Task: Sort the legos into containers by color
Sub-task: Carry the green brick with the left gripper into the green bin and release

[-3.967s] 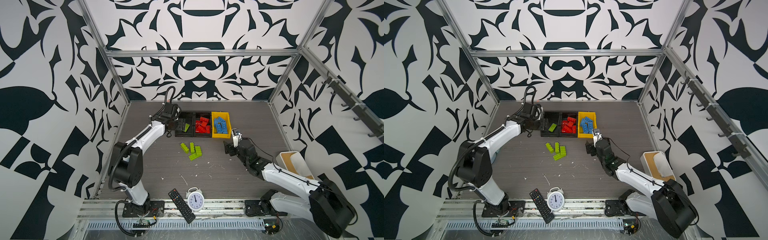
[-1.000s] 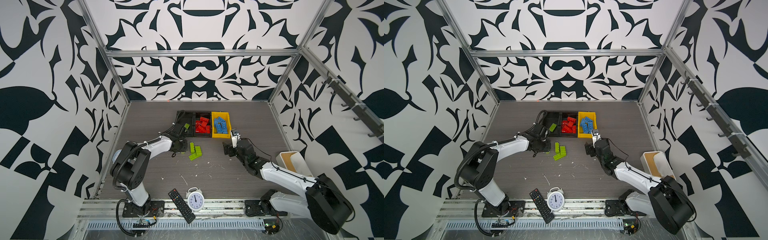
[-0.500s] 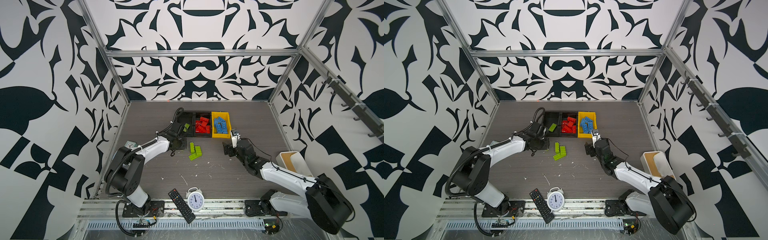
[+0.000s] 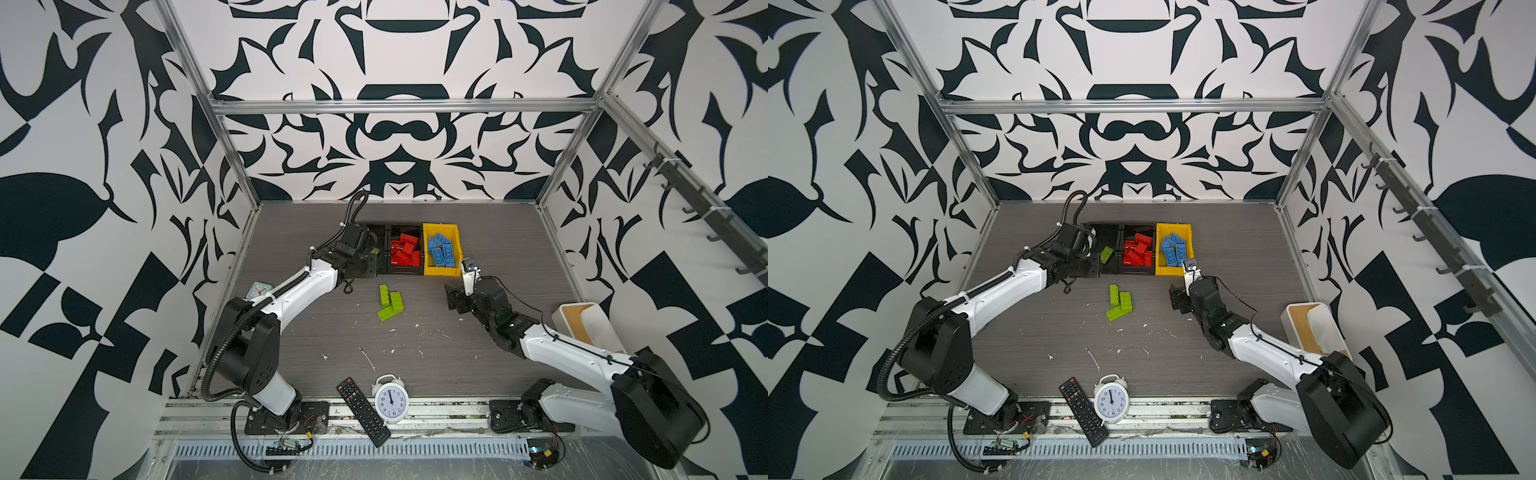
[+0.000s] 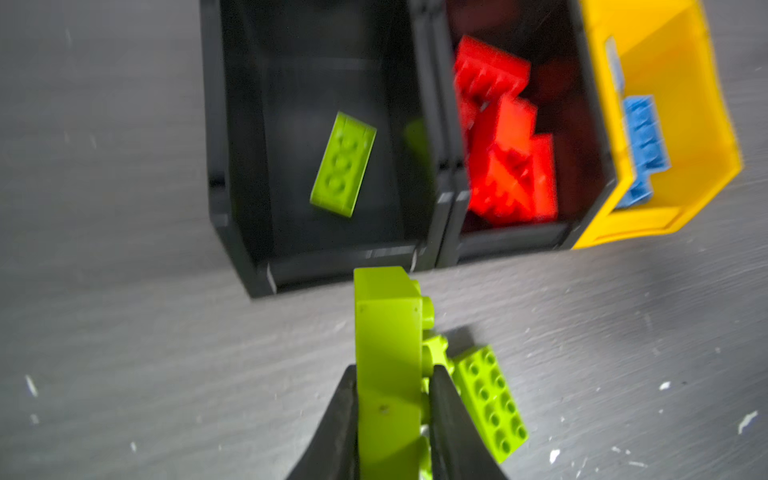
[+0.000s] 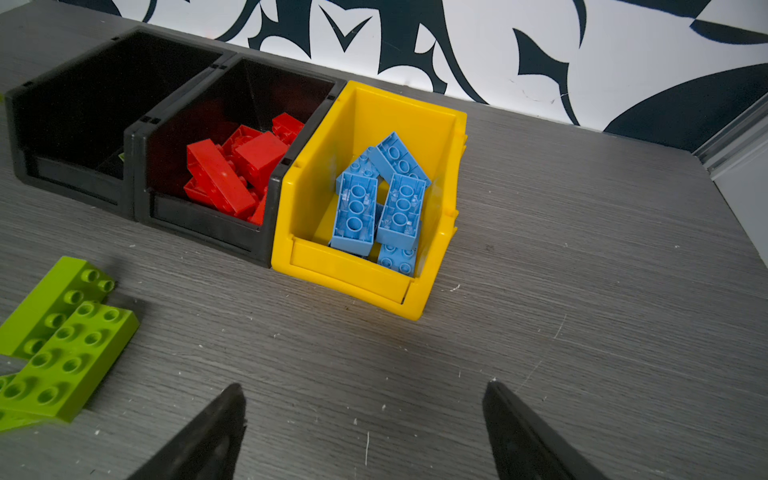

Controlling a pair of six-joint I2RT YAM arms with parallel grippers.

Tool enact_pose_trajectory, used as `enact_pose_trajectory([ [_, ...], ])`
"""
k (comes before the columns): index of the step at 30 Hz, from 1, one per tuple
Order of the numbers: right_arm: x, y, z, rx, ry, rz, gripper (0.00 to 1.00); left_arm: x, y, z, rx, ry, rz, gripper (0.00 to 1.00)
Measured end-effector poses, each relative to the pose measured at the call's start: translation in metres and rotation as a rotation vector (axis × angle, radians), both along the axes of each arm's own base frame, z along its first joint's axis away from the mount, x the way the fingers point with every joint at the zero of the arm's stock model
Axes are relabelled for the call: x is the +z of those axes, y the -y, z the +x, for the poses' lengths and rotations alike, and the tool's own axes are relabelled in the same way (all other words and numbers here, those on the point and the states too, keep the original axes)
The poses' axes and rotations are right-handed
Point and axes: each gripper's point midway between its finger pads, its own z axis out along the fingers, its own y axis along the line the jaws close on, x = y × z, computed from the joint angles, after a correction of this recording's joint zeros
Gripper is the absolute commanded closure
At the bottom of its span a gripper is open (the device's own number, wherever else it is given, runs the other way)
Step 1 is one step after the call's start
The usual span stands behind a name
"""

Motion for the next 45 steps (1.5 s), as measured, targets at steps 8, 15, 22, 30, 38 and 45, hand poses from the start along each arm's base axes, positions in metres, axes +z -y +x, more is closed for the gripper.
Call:
enact_pose_trajectory([
  [8,0.000,0.000,0.000,0.000,0.000,0.000,0.08,0.007,-0.003,0.055,-0.018,0.054,0.042,0.76],
  [15,0.000,0.000,0.000,0.000,-0.001,0.000,0.08,-0.003,-0.002,0.089,-0.048,0.069,0.080,0.76],
  [22,0.000,0.000,0.000,0.000,-0.001,0.000,0.08,-0.030,-0.003,0.103,-0.070,0.030,0.097,0.76],
  [30,-0.001,0.000,0.000,0.000,-0.003,-0.001,0.08,-0.039,-0.003,0.112,-0.086,0.027,0.117,0.70],
  [38,-0.002,0.000,-0.001,0.000,-0.007,-0.004,0.08,-0.035,-0.004,0.117,-0.086,0.039,0.123,0.50],
  [45,-0.002,0.000,-0.001,0.001,-0.007,-0.004,0.08,-0.028,-0.008,0.107,-0.079,0.022,0.119,0.50],
])
